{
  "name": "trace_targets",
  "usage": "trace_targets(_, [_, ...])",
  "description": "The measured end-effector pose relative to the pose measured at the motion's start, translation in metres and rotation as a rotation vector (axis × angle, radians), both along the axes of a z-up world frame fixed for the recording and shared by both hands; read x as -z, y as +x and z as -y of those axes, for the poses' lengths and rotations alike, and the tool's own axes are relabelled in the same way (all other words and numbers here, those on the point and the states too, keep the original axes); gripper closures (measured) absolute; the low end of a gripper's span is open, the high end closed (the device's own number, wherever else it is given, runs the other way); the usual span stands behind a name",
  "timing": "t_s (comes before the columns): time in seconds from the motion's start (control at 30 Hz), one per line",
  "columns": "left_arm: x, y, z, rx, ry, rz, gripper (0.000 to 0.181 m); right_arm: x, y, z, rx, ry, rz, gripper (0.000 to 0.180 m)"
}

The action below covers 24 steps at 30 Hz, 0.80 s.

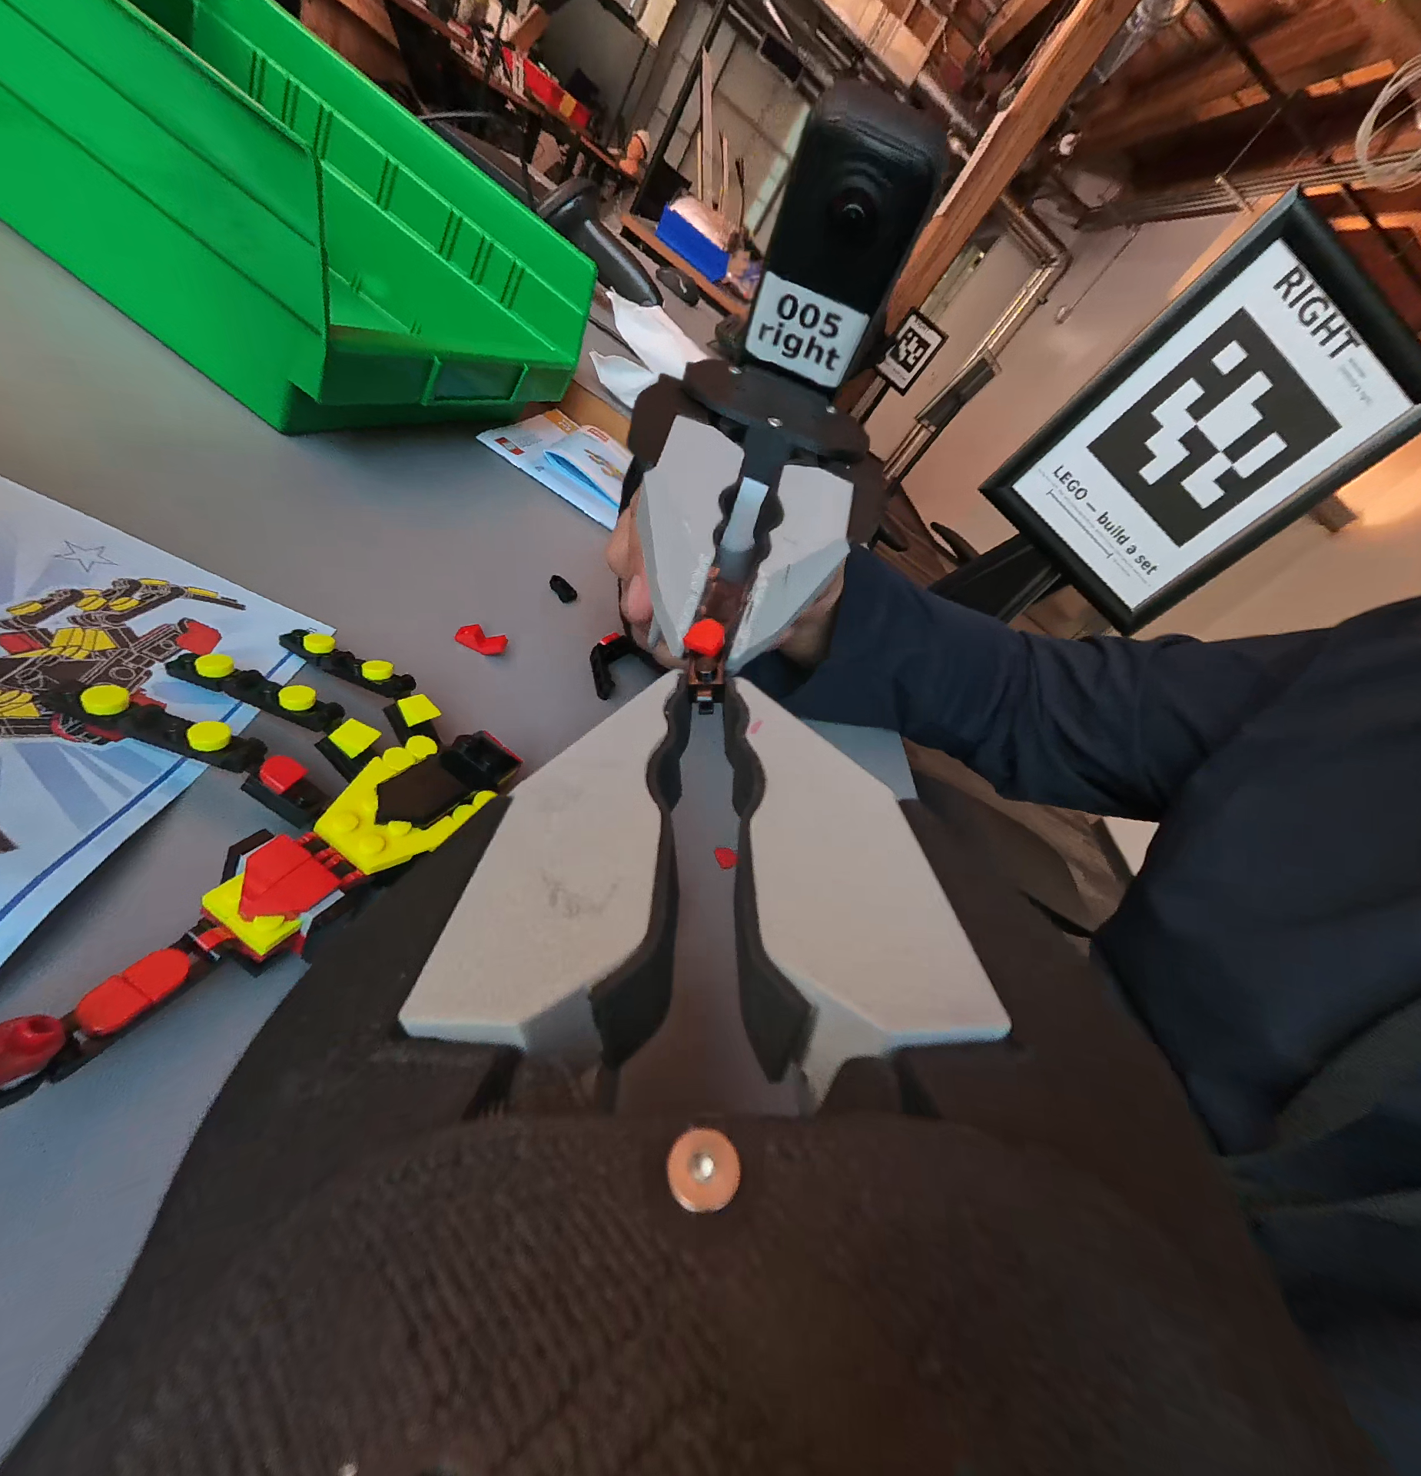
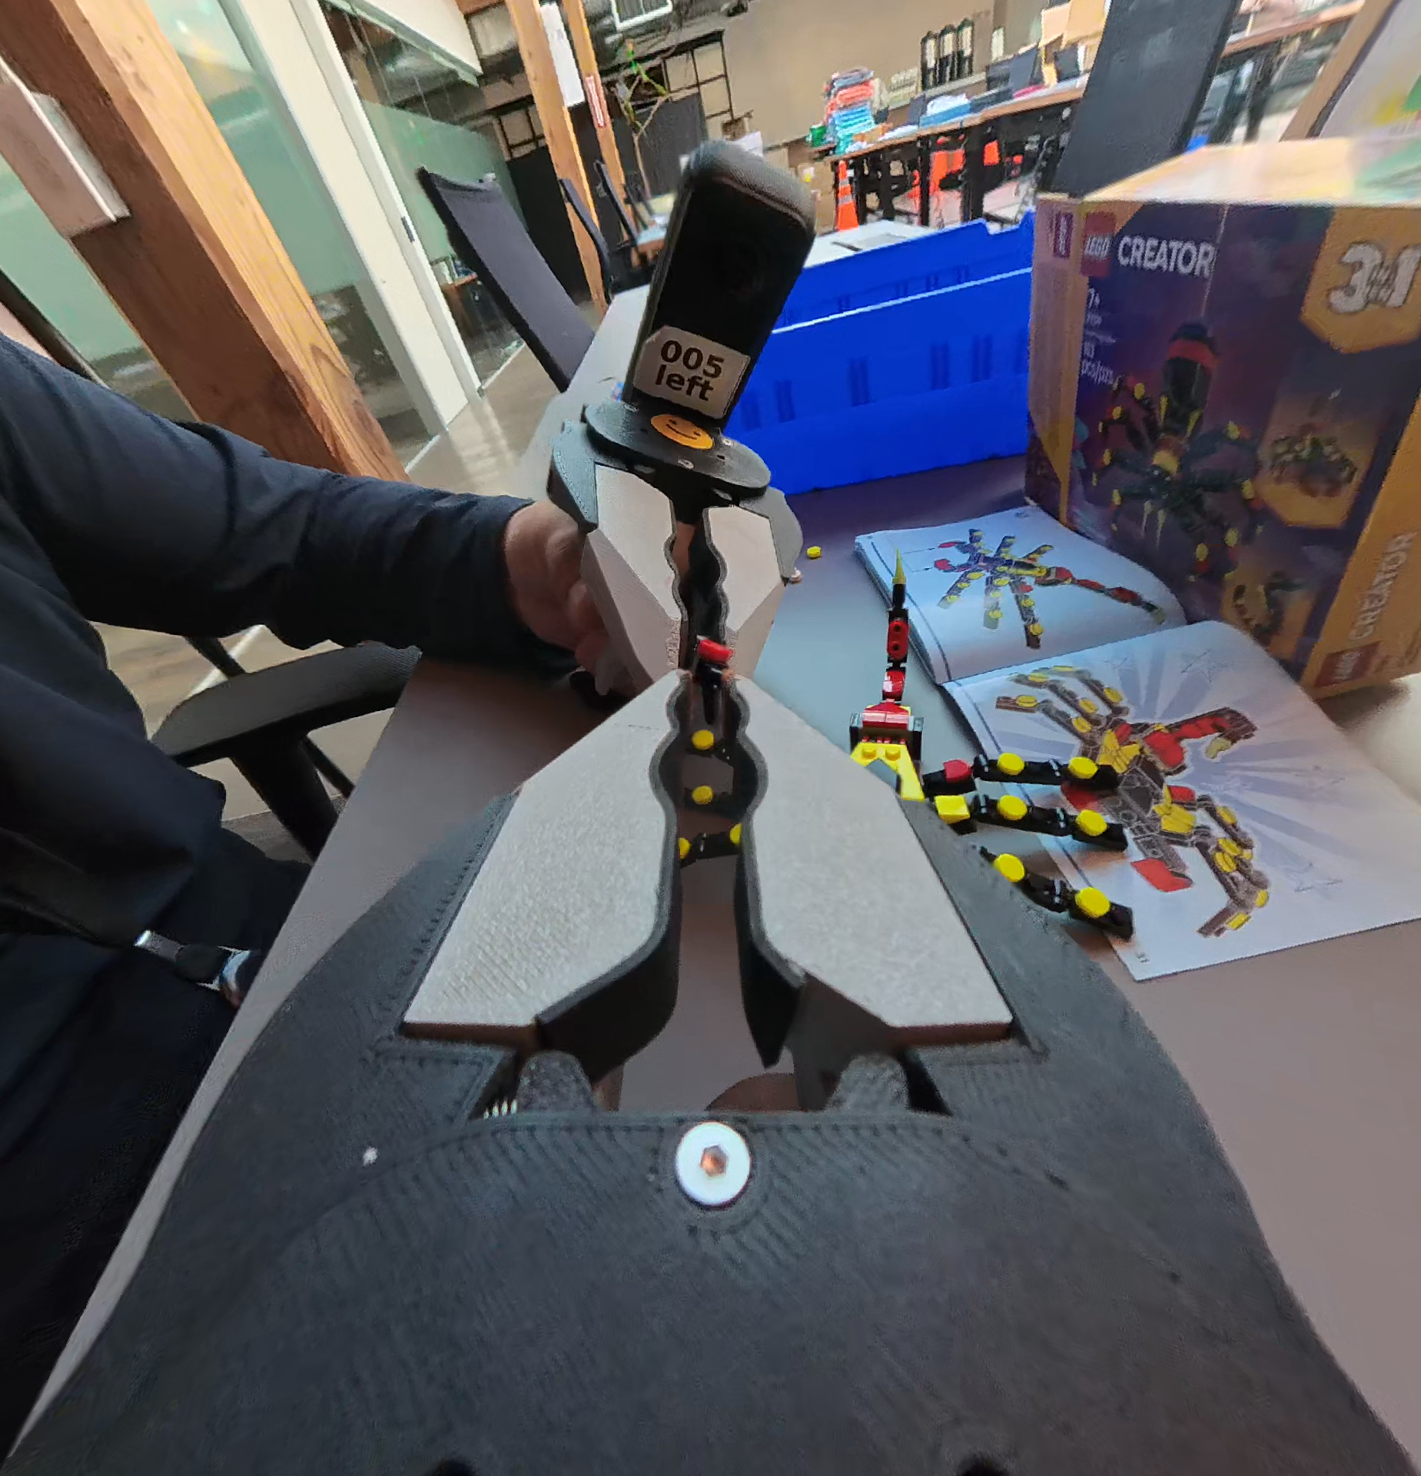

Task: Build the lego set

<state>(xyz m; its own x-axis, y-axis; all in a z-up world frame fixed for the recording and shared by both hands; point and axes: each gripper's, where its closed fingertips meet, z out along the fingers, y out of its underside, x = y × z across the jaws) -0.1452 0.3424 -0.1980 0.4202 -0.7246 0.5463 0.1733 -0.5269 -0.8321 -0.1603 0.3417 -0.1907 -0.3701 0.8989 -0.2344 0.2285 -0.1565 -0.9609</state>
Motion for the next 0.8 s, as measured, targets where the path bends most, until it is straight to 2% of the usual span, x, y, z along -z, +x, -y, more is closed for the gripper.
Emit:
trace_targets(0.2, [0.001,-0.01,-0.003,-0.018,0.041,-0.052,0.176,-0.005,0.004,-0.014,0.039,-0.082,-0.014,0.177])
trace_targets(0.37, [0.004,-0.026,-0.009,-0.101,0.201,-0.263,0.172,-0.009,0.014,-0.031,0.06,-0.231,-0.026,0.177])
trace_targets(0.7, [0.008,-0.026,-0.016,-0.248,0.567,-0.704,0.164,-0.002,0.006,-0.023,0.051,-0.178,0.009,0.177])
trace_targets(0.8, [0.001,-0.026,-0.015,-0.283,0.686,-0.768,0.165,0.003,0.002,-0.019,0.045,-0.142,0.039,0.177])
